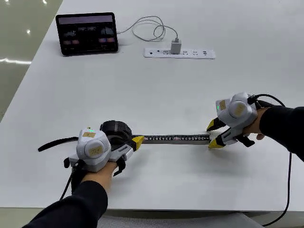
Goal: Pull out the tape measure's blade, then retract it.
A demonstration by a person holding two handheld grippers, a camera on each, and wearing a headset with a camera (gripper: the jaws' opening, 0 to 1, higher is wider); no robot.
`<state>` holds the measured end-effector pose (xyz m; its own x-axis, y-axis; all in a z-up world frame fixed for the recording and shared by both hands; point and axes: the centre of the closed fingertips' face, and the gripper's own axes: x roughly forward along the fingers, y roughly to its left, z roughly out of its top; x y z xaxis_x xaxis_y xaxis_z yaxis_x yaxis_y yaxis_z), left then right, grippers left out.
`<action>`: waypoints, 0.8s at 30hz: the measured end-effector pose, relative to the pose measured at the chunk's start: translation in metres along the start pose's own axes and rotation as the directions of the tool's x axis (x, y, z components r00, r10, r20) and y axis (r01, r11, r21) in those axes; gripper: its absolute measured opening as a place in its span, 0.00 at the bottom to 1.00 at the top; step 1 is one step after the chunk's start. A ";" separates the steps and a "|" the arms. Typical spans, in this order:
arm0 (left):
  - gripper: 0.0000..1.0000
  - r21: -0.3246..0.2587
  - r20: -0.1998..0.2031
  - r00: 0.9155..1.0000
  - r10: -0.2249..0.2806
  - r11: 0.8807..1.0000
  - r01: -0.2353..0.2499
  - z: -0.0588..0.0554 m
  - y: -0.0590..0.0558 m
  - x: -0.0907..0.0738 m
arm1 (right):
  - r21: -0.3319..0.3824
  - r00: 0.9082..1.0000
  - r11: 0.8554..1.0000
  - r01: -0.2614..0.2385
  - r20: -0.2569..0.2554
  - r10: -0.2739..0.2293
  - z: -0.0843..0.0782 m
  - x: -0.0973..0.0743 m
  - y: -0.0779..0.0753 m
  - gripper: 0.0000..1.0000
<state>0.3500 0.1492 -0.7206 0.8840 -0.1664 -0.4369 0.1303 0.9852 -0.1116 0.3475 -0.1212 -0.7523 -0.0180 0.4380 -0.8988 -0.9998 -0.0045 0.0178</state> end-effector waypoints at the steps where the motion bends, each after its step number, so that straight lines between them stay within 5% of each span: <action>1: 1.00 -0.001 0.000 1.000 0.001 1.000 -0.001 0.000 0.000 0.000 | 0.002 1.000 1.000 -0.001 0.000 0.001 0.000 0.000 0.000 0.27; 11: 1.00 -0.007 -0.001 1.000 0.001 1.000 -0.001 0.000 0.000 0.000 | -0.013 1.000 1.000 -0.015 -0.007 0.015 -0.001 0.001 0.005 0.14; 24: 0.99 -0.018 -0.003 1.000 0.005 1.000 -0.005 -0.001 0.000 0.000 | -0.022 1.000 1.000 -0.018 -0.025 0.018 0.002 0.004 0.006 0.12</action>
<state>0.3496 0.1495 -0.7217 0.8831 -0.1620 -0.4404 0.1179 0.9850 -0.1259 0.3410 -0.1180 -0.7546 -0.0358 0.4155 -0.9089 -0.9992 -0.0320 0.0247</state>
